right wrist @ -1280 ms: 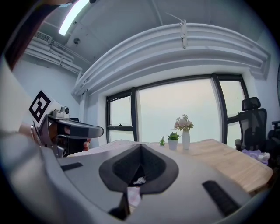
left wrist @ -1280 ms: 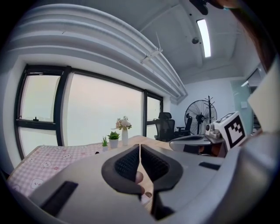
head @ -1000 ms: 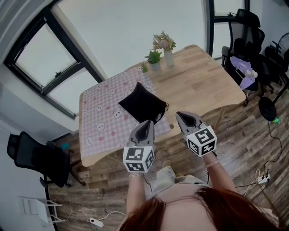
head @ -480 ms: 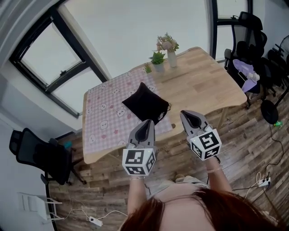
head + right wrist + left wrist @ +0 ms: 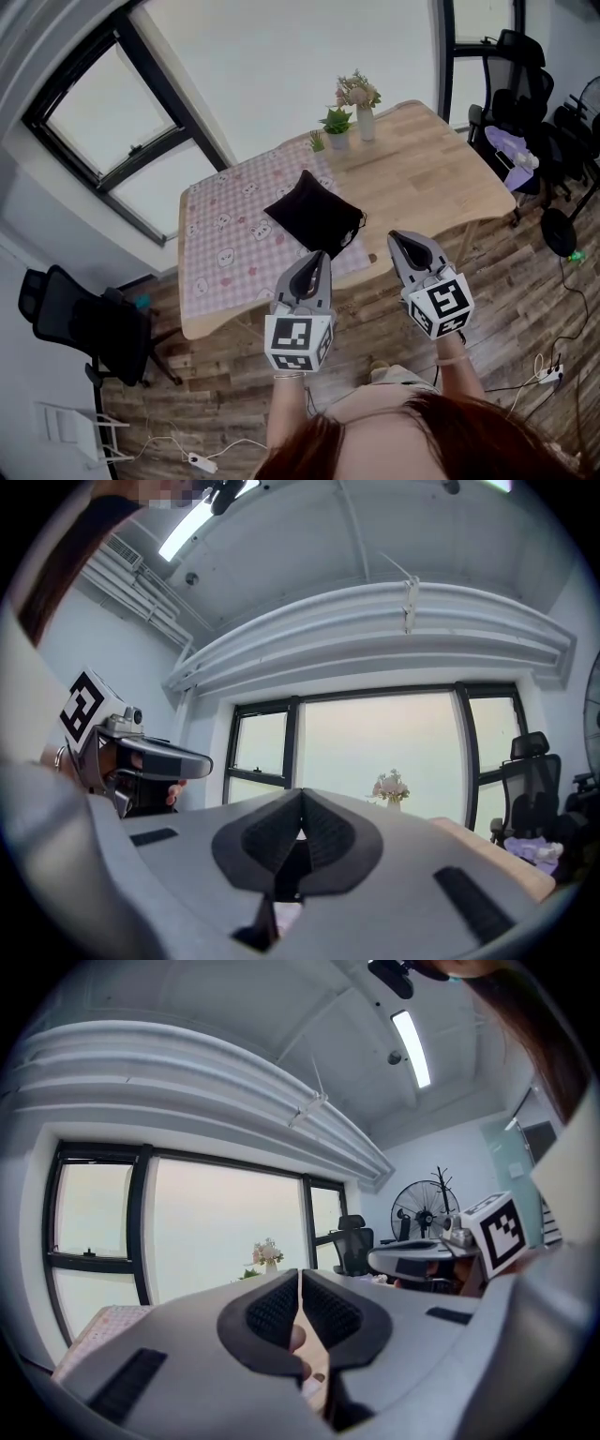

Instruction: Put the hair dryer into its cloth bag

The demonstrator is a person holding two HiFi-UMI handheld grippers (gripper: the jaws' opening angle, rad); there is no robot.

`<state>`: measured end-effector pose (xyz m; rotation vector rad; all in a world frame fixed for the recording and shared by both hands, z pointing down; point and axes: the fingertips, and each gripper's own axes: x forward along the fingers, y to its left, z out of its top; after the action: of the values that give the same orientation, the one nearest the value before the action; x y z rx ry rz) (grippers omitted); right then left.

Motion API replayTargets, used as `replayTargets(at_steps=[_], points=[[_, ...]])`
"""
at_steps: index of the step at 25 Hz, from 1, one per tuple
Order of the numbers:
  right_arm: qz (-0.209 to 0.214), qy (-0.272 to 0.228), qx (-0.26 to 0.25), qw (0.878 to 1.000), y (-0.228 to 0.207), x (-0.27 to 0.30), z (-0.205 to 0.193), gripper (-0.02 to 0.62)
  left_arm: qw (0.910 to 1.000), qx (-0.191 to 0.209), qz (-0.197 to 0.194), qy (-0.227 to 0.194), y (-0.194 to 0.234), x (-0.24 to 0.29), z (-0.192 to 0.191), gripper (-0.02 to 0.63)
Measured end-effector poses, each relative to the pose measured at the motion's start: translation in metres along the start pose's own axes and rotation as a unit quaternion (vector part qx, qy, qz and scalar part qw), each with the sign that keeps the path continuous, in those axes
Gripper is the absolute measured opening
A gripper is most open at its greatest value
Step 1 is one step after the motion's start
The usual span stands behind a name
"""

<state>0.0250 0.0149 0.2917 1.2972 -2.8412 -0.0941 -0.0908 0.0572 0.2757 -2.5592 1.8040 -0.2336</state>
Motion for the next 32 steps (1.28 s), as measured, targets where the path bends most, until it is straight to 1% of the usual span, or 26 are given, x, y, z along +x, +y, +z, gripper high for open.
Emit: replayTargets(at_steps=[5,10,18,24,28,32], points=[[-0.010,-0.001,-0.006,1.000,0.021,-0.012,0.011,0.000,0.9998,-0.015,-0.010,-0.012,0.006,-0.027,0.001,0.017],[-0.020,0.004,-0.011,1.000,0.042,-0.024,0.014,0.000,0.9996,-0.014,-0.015,-0.021,0.009,-0.056,0.004,0.017],[-0.011,0.000,-0.020,1.000,0.082,-0.033,0.025,0.000,0.9995,-0.009,-0.023,-0.021,0.010,-0.089,-0.001,0.018],[0.005,0.006,-0.018,1.000,0.097,-0.038,0.027,0.000,0.9992,-0.013,-0.029,-0.026,0.009,-0.100,0.000,0.018],[0.001,0.010,-0.027,1.000,0.095,-0.042,0.028,0.000,0.9991,-0.014,-0.029,-0.026,0.008,-0.099,0.000,0.018],[0.010,0.015,-0.038,0.999,0.091,-0.037,0.029,0.000,0.9995,-0.010,-0.025,-0.018,0.011,-0.091,-0.002,0.018]])
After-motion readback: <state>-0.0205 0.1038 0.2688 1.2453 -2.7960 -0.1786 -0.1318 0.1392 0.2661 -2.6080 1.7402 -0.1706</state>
